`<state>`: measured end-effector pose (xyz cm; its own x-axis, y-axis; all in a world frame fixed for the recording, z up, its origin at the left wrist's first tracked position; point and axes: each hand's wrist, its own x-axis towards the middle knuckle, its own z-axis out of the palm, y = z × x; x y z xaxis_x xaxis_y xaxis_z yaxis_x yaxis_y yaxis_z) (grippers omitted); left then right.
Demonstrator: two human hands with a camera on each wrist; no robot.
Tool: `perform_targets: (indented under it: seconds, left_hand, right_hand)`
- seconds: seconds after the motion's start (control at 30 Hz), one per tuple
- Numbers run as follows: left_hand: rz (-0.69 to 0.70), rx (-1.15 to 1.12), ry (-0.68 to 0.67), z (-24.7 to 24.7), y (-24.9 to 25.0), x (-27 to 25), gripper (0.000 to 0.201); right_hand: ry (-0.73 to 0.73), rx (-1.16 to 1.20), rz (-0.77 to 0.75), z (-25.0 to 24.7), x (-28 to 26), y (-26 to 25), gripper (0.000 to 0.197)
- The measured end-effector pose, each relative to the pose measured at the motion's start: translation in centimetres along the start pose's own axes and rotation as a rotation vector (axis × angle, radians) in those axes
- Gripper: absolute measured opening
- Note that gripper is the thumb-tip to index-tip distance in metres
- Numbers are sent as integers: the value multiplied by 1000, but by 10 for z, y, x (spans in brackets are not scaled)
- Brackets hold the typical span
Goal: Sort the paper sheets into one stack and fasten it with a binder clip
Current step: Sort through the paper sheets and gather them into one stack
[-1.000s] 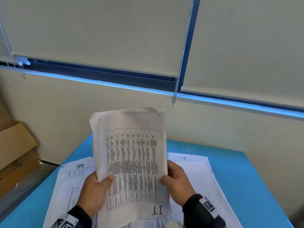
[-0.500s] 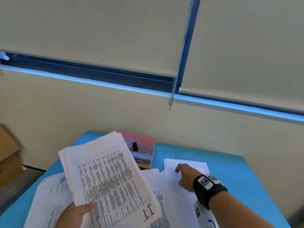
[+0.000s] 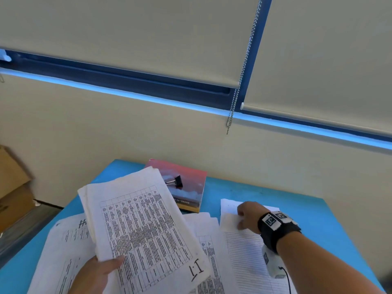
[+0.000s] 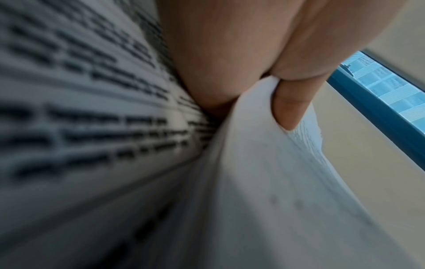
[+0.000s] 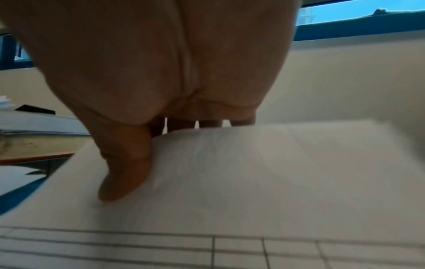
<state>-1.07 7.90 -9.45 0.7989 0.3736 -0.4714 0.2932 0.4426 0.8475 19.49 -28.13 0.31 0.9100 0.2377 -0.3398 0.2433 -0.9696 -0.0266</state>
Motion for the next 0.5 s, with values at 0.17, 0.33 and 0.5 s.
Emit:
perform_targets:
  seconds: [0.17,0.33,0.5]
  left_hand:
    - [-2,76,20,0,2,3,67]
    - [-15,92,36,-2,0,8,61]
    - [-10,122,54,-5,-3,5,52]
  right_hand:
    - [73,58,-12,-9,-4,17,29]
    - [96,19,-51,-18,-2,25,10]
    - [142,98,19,-22,-4,38,16]
